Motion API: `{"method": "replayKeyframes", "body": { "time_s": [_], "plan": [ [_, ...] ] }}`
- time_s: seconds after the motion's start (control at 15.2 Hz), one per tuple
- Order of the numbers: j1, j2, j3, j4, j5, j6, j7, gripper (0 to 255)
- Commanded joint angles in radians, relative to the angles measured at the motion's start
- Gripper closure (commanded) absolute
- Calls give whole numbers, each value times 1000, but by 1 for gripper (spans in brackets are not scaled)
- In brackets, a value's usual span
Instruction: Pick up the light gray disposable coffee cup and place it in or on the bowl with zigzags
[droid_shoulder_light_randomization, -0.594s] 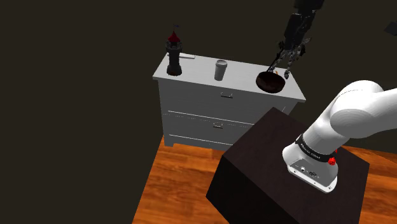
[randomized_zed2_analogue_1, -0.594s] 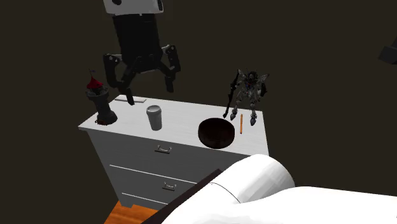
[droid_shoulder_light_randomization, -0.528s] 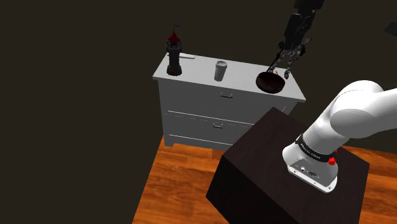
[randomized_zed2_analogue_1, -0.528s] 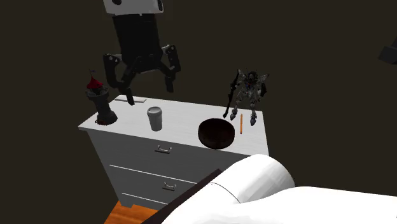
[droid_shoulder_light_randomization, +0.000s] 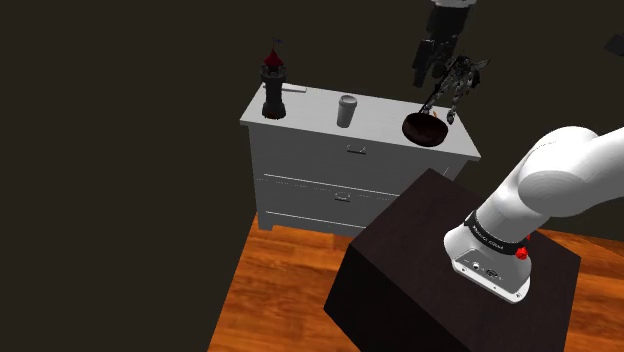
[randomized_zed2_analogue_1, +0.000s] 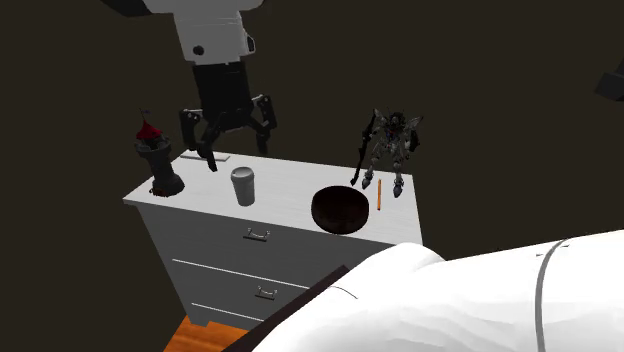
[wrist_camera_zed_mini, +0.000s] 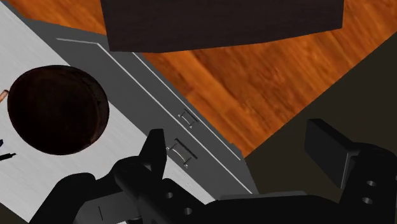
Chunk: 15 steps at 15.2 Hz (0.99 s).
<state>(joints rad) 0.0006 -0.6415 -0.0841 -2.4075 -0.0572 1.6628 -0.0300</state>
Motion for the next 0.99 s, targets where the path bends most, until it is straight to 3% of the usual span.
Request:
{"method": "replayKeyframes", "body": {
  "time_s": [0.0, 0.46, 0.92],
  "plan": [
    [-5, 67, -17, 0, -8, 76, -13, 0],
    [-11, 308, -63, 61, -8, 283, -52, 0],
    [-17, 568, -100, 188, 27, 439, -103, 0]
  ]
}}
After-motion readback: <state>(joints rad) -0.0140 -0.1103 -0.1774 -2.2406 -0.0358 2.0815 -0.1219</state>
